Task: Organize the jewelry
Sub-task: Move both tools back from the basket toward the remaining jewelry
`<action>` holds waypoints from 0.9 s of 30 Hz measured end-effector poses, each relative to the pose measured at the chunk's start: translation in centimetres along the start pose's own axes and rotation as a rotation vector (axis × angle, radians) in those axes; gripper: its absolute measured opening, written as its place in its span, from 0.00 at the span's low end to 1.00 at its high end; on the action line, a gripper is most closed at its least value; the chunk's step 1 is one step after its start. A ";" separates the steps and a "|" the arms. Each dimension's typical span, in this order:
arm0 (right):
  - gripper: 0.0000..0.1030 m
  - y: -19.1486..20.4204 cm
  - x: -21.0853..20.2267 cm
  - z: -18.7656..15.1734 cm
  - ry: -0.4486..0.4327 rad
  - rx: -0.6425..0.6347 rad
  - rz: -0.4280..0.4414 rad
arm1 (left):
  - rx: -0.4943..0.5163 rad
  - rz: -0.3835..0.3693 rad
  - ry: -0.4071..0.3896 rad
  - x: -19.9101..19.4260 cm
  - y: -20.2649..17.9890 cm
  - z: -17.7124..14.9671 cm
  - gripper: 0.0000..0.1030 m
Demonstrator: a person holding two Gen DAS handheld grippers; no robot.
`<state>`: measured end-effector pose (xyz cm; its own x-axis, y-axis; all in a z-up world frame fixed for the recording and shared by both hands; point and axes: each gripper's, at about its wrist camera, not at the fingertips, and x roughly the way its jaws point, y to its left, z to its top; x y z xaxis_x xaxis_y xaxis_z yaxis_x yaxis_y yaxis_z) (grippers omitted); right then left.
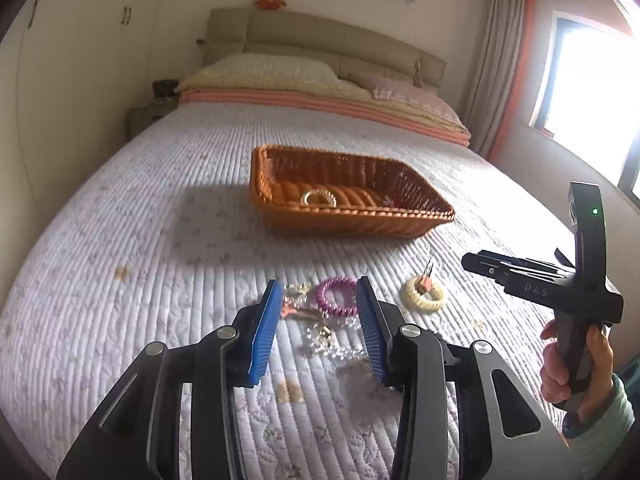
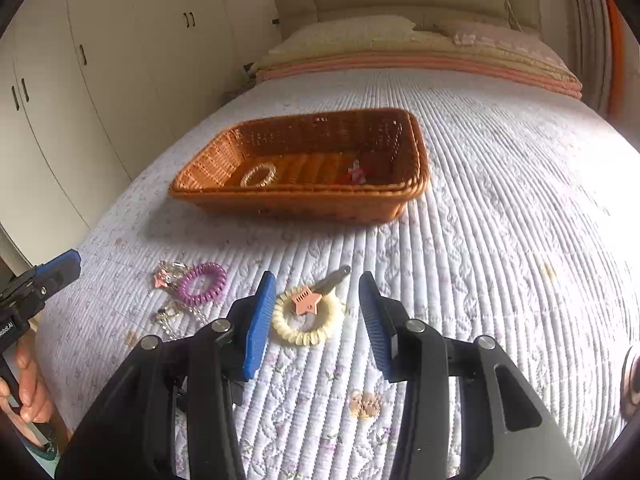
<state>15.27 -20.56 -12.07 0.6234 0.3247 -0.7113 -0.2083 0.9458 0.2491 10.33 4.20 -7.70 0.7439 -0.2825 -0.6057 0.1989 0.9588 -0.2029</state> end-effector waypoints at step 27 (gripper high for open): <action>0.35 -1.8 3.4 -2.5 0.057 0.055 -0.006 | 0.081 0.035 0.135 7.2 -1.0 -3.4 0.19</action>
<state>15.88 -21.17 -16.55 0.5802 0.3203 -0.7489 -0.1620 0.9465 0.2792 13.31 1.12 -14.45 0.6599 -0.2451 -0.7102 0.2293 0.9659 -0.1202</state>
